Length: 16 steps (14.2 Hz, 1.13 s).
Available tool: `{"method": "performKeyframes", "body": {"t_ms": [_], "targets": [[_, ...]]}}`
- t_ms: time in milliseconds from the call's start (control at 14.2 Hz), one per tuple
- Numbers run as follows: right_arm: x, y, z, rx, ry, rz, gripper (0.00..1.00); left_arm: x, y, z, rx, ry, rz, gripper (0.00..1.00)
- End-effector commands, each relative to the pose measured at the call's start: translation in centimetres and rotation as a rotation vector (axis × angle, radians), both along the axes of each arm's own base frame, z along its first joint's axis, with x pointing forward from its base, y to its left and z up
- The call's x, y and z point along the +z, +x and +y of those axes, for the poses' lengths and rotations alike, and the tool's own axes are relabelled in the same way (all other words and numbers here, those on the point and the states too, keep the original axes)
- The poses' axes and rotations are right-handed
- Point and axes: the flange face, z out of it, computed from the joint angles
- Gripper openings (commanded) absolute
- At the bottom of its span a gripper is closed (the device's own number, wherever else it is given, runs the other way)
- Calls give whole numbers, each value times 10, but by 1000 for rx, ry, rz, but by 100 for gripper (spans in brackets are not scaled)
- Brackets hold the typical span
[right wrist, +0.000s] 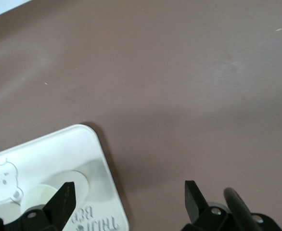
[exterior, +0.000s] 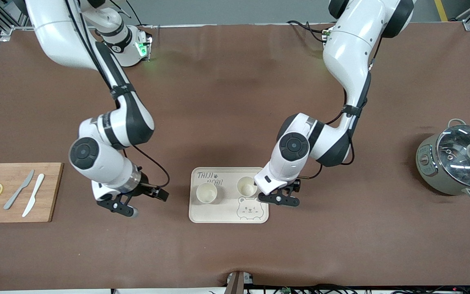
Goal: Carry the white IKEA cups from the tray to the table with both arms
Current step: 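Lower the right gripper and the left gripper over the two white cups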
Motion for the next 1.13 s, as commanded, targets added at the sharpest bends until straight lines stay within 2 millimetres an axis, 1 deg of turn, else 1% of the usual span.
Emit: {"method": "performKeyframes", "body": {"t_ms": [0,71,141,283,353,565,707,848,989,1060], "targets": [[-15,1,33,-27,19,1,100,-10,-2,-22,32,-11,-42,100],[-20,-1,44,-29,18,4,100,-10,-2,-23,41,-17,-48,100],[-24,-1,54,-29,21,2,100,-13,-4,-27,47,-19,-45,100],[-37,-3,63,-11,22,-7,100,-24,-8,-35,58,-33,-59,100],[-45,-4,67,-4,21,-7,100,-32,-7,-35,67,-34,-63,100],[-66,-13,86,16,14,12,100,-38,-9,-39,63,-36,-76,100],[-74,-18,93,30,9,21,100,-43,-10,-41,58,-34,-77,100],[-81,-23,102,38,4,30,100,-41,-10,-41,61,-41,-80,100],[-85,-26,105,48,-3,33,100,-40,-10,-45,60,-65,-100,100],[-87,-27,106,51,-5,36,100,-43,-11,-46,59,-64,-99,100]]}}
